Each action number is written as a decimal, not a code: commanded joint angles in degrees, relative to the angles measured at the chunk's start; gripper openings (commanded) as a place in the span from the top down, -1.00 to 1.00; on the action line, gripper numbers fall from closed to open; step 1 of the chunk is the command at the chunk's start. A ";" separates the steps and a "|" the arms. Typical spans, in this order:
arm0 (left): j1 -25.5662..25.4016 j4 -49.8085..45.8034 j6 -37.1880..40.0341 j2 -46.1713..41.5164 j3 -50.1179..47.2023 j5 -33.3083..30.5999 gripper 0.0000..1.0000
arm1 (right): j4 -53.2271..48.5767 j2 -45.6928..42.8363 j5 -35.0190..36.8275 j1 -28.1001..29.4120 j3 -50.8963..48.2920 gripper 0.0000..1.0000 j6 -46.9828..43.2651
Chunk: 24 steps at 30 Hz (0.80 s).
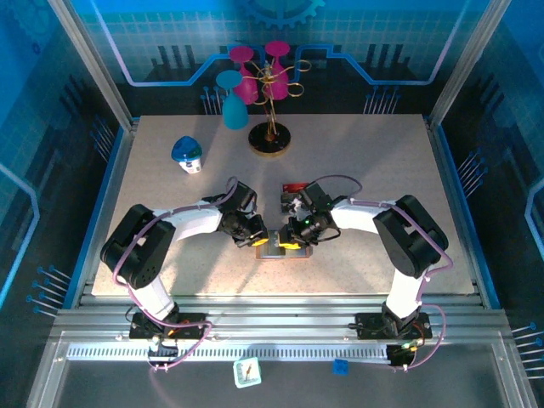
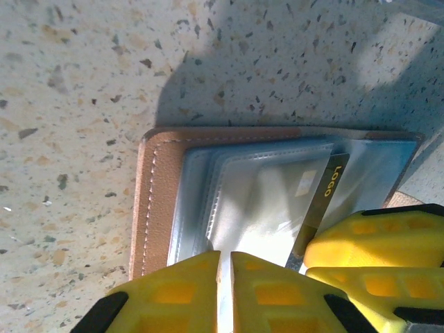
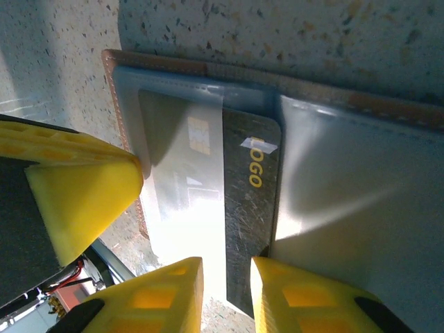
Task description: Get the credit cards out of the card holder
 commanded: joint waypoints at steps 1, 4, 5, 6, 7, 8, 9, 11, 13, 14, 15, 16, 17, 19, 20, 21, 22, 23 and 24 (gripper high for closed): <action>-0.32 -1.02 0.93 0.55 -0.30 -0.27 0.75 | -2.02 0.03 1.16 0.10 1.26 0.50 -1.07; -0.34 -1.26 0.87 0.16 0.16 0.15 0.74 | -1.84 -0.80 0.88 -0.03 0.98 0.50 -0.99; -0.37 -1.58 1.00 -0.17 0.36 0.25 0.74 | -1.63 -1.28 0.64 -0.02 0.88 0.50 -0.79; -0.47 -1.78 1.08 -0.52 0.51 0.17 0.74 | -1.46 -1.61 0.62 -0.06 0.63 0.50 -0.61; -0.52 -2.06 1.06 -0.99 0.65 0.08 0.74 | -1.25 -1.98 0.57 -0.15 0.52 0.50 -0.43; -0.52 -2.44 1.11 -1.48 0.85 -0.09 0.75 | -1.01 -2.22 0.41 -0.25 0.34 0.50 -0.20; -0.50 -2.67 1.16 -1.85 0.99 -0.21 0.75 | -0.69 -2.43 0.25 -0.42 0.18 0.50 -0.04; -0.52 -3.67 1.51 -2.17 1.75 0.03 0.75 | 0.65 -2.93 -0.41 -0.84 -0.52 0.50 0.75; -0.67 -4.80 1.89 -2.35 2.47 0.25 0.76 | 2.15 -3.15 -1.14 -1.21 -1.14 0.50 1.53; -0.87 -5.19 1.91 -2.51 2.70 0.26 0.77 | 2.74 -3.24 -1.56 -1.46 -1.40 0.50 1.85; -0.98 -5.27 1.93 -2.61 2.80 0.19 0.77 | 3.10 -3.24 -1.75 -1.65 -1.63 0.50 2.03; -1.20 -5.41 1.93 -2.61 2.89 0.16 0.79 | 3.38 -3.25 -1.85 -1.82 -1.80 0.50 2.16; -1.31 -5.43 1.93 -2.46 2.90 0.16 0.79 | 3.60 -3.25 -1.95 -1.92 -2.00 0.50 2.22; -1.55 -5.39 1.91 -2.02 2.81 0.40 0.81 | 3.76 -3.18 -2.01 -2.26 -2.17 0.50 2.22; -1.67 -5.33 1.85 -1.84 2.73 0.51 0.82 | 3.69 -3.15 -1.98 -2.47 -2.27 0.50 2.13; -1.90 -5.19 1.81 -1.68 2.57 0.51 0.83 | 3.62 -3.15 -1.98 -2.58 -2.34 0.50 2.04; -2.06 -5.10 1.74 -1.50 2.44 0.43 0.84 | 3.60 -3.07 -1.90 -2.75 -2.45 0.50 1.96; -2.16 -5.07 1.72 -1.37 2.22 0.36 0.85 | 3.52 -2.95 -1.85 -2.88 -2.51 0.50 1.87; -2.13 -5.09 1.74 -1.14 2.03 0.26 0.85 | 3.52 -2.85 -1.86 -3.07 -2.55 0.50 1.74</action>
